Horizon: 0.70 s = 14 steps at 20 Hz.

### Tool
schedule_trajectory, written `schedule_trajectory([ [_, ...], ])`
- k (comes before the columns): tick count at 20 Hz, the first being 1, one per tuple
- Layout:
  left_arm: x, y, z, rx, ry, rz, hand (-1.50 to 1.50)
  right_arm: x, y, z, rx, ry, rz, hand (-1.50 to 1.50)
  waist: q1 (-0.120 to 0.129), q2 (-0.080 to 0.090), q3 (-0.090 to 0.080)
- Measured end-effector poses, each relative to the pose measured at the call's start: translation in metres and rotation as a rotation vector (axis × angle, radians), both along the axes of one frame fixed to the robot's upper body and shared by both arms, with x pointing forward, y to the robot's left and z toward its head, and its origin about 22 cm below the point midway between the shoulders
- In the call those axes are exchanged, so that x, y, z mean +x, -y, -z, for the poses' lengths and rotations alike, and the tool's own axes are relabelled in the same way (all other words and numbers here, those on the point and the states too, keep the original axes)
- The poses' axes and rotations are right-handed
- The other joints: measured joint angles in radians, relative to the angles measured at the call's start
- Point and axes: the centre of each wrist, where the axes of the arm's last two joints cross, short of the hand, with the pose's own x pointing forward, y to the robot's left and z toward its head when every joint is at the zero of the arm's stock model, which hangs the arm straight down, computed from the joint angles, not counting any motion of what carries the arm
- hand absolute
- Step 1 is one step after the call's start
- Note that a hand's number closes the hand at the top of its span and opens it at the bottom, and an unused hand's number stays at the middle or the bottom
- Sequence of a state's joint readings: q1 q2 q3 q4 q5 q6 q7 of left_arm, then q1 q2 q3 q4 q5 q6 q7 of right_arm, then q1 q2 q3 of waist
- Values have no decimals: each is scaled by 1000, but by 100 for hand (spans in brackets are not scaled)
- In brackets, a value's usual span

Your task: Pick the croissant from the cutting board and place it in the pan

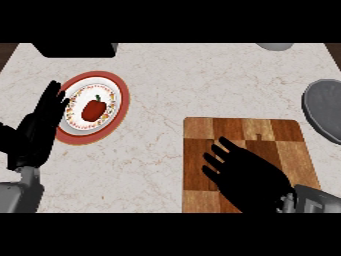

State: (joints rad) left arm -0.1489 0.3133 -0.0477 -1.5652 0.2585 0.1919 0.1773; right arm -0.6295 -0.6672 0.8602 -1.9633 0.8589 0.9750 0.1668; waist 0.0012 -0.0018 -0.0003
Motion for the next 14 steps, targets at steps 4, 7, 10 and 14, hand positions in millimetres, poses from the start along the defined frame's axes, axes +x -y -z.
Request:
schedule_trajectory([
  [4, 1, -3, -4, -2, -1, -1, 0, -11, -8, 4, -2, 47, -15, -150, 1, 0, 0],
  [7, 4, -5, -4, -4, -1, 0, 0, -20, -12, 11, 15, 42, -22, -150, 0, 1, 0],
  [10, 2, -1, 0, -3, 2, 2, 0, -24, -19, 21, 14, 48, -15, -150, 0, 1, 0],
  [14, 1, 0, -5, -2, 5, 0, 0, -22, -27, 42, -25, 63, 10, -150, 3, 1, 0],
])
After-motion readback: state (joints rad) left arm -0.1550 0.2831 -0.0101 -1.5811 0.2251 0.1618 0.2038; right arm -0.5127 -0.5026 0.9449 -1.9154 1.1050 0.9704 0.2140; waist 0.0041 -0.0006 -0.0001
